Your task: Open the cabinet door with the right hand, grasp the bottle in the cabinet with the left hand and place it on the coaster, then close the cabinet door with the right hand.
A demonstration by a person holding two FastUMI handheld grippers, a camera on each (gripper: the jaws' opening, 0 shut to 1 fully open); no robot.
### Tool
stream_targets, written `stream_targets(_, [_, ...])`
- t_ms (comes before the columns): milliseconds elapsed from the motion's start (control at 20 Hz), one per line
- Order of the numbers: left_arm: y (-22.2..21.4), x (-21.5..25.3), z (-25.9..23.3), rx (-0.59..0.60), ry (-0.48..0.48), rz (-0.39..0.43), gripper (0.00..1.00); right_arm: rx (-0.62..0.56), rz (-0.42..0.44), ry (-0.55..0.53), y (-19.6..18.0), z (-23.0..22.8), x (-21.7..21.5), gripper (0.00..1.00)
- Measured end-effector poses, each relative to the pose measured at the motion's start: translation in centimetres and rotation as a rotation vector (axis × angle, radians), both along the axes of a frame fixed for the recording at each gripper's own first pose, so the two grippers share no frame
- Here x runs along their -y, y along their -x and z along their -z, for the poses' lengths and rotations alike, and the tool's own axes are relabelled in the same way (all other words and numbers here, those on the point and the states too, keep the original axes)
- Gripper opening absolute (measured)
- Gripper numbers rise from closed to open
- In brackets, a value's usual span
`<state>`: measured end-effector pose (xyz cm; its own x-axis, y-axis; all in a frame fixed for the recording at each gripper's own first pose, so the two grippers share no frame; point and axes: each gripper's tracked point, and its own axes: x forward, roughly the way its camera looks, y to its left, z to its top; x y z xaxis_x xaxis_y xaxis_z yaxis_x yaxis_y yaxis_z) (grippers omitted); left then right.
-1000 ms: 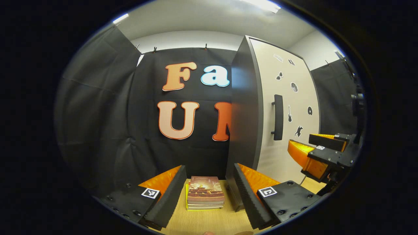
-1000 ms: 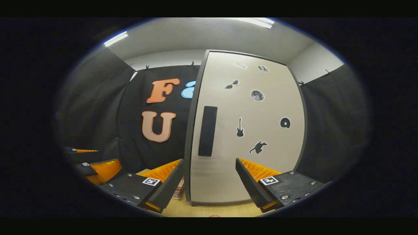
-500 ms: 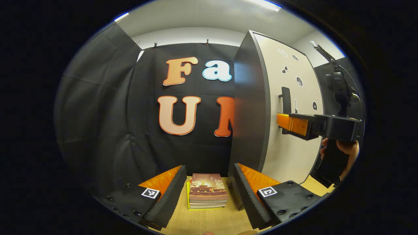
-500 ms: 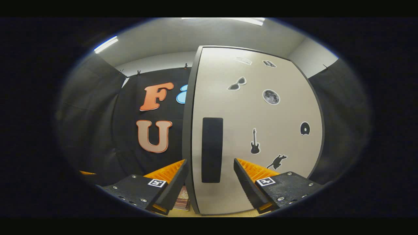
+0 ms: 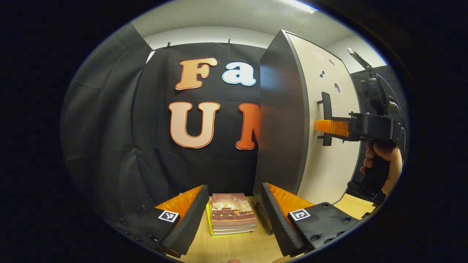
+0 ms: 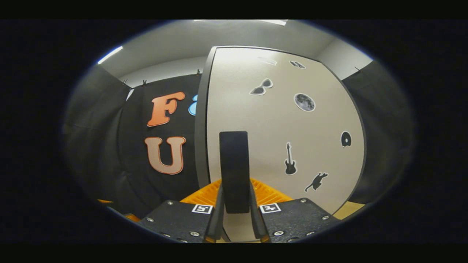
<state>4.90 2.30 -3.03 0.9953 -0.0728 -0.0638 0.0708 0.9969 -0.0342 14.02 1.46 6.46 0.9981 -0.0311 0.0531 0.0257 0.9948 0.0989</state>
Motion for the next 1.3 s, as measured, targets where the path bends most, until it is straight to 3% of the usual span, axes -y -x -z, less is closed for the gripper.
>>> stream_targets(50, [0.0,-0.1,0.0,0.0,0.0,0.006,0.94,-0.005,0.01,0.0,0.0,0.1,0.0,0.24])
stream_targets(100, [0.0,-0.3,0.2,0.0,-0.002,0.005,0.94,-0.007,0.018,0.006,0.1,0.0,0.0,0.25])
stream_targets(250, [-0.1,-0.7,0.1,-0.005,-0.004,-0.006,0.94,-0.013,0.021,0.014,0.4,0.0,0.1,0.14])
stream_targets(450, [0.5,-0.4,0.0,-0.009,0.006,-0.018,0.94,0.002,0.035,0.035,1.3,-0.2,0.4,0.18])
stream_targets(500, [1.0,-0.1,-0.1,-0.007,0.009,-0.024,0.95,0.006,0.034,0.041,1.6,-0.4,0.6,0.13])
stream_targets(850, [5.2,3.3,-2.1,0.028,0.004,-0.101,0.94,0.031,-0.081,0.016,5.7,-1.8,1.0,0.15])
stream_targets(1300, [13.9,11.5,-3.6,0.05,0.042,-0.189,0.94,0.053,-0.208,0.011,17.2,-0.8,9.8,0.14])
